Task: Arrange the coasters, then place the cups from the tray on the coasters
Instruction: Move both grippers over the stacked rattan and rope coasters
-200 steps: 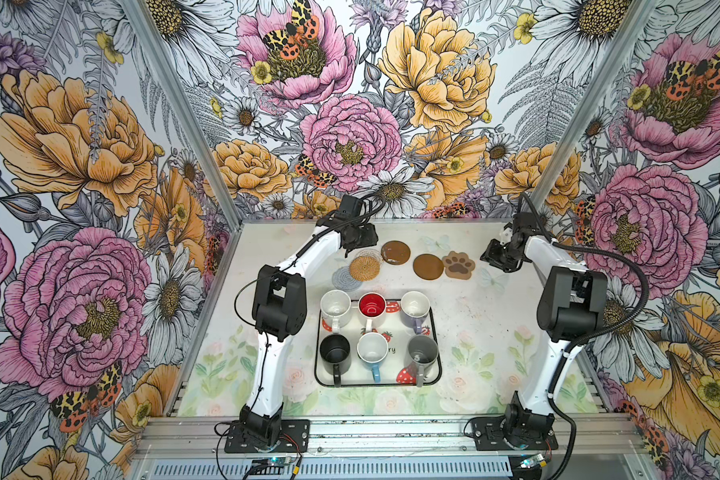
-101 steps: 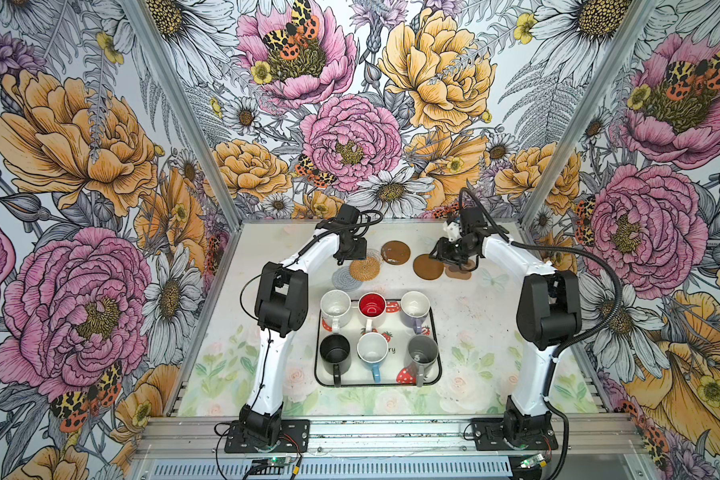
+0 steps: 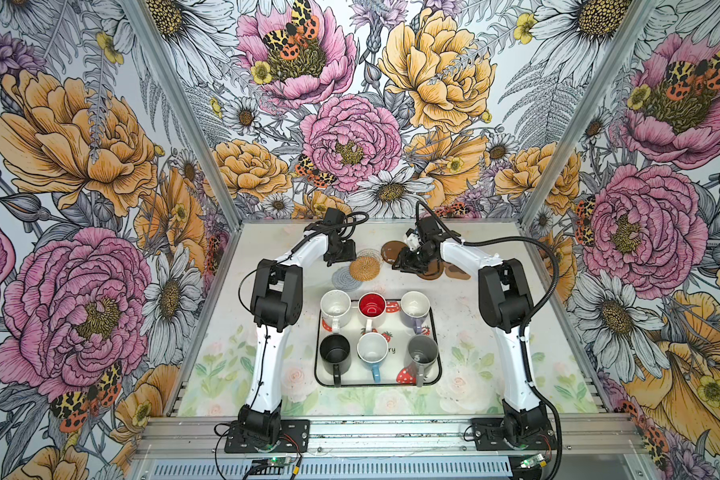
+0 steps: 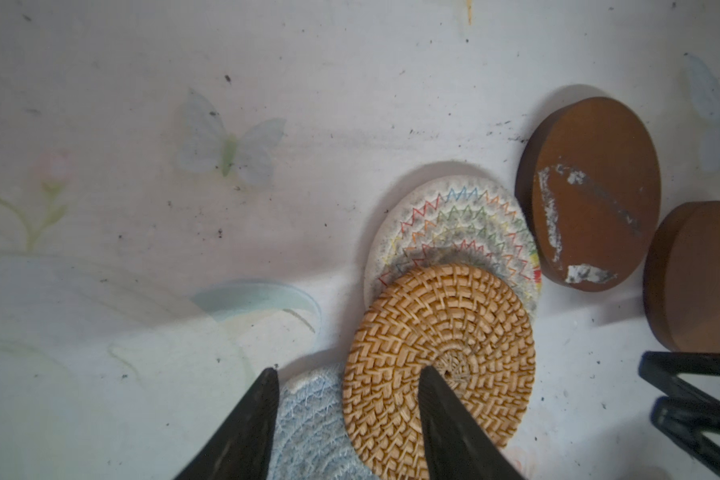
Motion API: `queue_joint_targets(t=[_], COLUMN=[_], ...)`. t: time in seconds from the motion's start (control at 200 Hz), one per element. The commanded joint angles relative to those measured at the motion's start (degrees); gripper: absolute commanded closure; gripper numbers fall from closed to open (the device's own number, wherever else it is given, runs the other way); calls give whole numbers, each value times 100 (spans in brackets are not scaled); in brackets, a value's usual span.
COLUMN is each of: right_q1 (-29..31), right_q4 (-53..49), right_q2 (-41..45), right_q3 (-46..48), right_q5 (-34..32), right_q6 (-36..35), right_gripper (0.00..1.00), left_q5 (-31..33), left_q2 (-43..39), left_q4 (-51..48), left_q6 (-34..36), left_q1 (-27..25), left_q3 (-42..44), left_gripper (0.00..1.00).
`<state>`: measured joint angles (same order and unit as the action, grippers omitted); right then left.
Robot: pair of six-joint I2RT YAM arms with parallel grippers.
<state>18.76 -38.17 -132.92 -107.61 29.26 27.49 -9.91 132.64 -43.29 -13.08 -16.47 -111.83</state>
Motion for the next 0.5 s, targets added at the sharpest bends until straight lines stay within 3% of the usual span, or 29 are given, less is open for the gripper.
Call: queue_joint_targets(t=[0.0,0.49], right_q1=[99,353], right_q4=[204,326], right_q2=[-205,-880], right_q3=[-335,-971], right_q5=[155,395], right_q6=[235,635], right_gripper=[59,57], left_q5=[-296,-769], left_q2=[163,489], left_q4=[322,602], left_q6=[-19,-186], left_q1=[31,197], left_q3=[40,34], left_gripper=[44,44])
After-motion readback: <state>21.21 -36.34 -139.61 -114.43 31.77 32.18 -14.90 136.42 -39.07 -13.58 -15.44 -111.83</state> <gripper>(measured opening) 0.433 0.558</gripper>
